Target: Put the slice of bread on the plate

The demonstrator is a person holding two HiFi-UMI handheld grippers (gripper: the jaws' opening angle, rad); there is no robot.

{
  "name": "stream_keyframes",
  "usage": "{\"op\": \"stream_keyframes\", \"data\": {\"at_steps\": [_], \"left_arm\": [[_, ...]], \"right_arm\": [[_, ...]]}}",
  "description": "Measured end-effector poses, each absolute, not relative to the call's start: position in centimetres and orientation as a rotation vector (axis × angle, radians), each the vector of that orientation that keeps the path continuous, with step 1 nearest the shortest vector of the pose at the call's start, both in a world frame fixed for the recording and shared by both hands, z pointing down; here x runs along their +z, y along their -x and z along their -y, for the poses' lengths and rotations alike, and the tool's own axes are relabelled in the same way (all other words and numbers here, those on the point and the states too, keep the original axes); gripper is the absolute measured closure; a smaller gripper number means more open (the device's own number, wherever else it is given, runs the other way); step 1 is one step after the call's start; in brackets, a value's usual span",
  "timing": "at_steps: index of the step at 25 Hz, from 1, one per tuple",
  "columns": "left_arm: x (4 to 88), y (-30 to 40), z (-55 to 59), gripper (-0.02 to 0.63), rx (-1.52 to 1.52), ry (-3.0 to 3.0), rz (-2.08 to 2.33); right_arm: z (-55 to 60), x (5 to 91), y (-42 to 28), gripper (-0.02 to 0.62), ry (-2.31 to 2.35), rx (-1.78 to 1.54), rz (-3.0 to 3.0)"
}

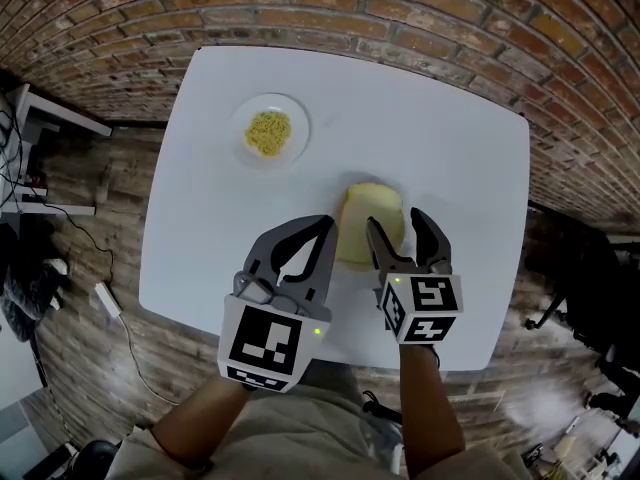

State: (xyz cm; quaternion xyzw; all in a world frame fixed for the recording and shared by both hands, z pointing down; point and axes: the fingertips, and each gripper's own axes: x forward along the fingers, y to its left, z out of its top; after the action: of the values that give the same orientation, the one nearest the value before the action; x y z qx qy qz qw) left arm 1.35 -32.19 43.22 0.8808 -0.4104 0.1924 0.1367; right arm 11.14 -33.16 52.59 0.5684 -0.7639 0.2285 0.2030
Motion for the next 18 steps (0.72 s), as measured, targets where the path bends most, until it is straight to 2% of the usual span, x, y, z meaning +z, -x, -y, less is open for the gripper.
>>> {"op": "stream_keyframes", "data": {"at_steps": [6,18], "left_arm": [[43.5,-2.4,32.2,0.595,0.552,-2.56,1.153],[43.5,-3.8,31.8,0.595,0.543,-2.588,1.102]], "right_arm": [[33.6,51.1,-10.7,0.397,-1.63,0.635,2.175],[33.2,48.9,-9.9,0.538,-1.652,0.596,2.208]]}}
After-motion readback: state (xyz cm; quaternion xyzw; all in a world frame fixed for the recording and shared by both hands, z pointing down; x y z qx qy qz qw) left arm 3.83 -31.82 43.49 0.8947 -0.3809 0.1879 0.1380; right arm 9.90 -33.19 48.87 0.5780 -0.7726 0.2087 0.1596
